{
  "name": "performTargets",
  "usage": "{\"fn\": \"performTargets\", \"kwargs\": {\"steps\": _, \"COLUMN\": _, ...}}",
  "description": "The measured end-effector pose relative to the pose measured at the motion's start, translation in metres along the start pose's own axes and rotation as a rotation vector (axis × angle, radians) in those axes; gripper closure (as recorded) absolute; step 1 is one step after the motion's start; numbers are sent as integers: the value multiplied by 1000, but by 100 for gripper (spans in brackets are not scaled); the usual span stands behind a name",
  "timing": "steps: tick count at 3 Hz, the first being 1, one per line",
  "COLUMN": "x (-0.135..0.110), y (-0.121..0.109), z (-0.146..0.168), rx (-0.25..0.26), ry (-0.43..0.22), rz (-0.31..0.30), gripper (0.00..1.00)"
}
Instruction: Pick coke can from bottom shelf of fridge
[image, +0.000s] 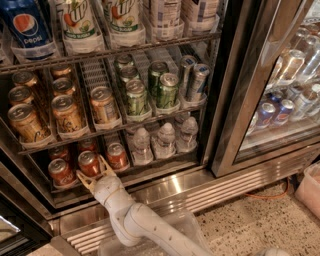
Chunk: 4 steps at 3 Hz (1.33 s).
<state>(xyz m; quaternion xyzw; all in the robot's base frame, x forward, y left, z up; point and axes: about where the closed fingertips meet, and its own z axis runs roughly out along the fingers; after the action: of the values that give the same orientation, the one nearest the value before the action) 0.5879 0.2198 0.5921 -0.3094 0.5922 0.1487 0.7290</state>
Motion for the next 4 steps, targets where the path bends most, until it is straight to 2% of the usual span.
{"fn": "performTargets", "kwargs": {"steps": 2, "x": 8, "y": 3, "z": 12, "rx": -21, "ry": -8, "rz": 20, "gripper": 36}}
{"fn": "performTargets", "kwargs": {"steps": 3, "x": 7, "y": 6, "z": 13, "rx": -28, "ry": -11, "rz": 27, "gripper": 40}}
{"fn": "performTargets", "kwargs": {"steps": 4, "x": 5, "y": 8, "z": 15, "rx": -31, "ry": -17, "rz": 29, "gripper": 59}}
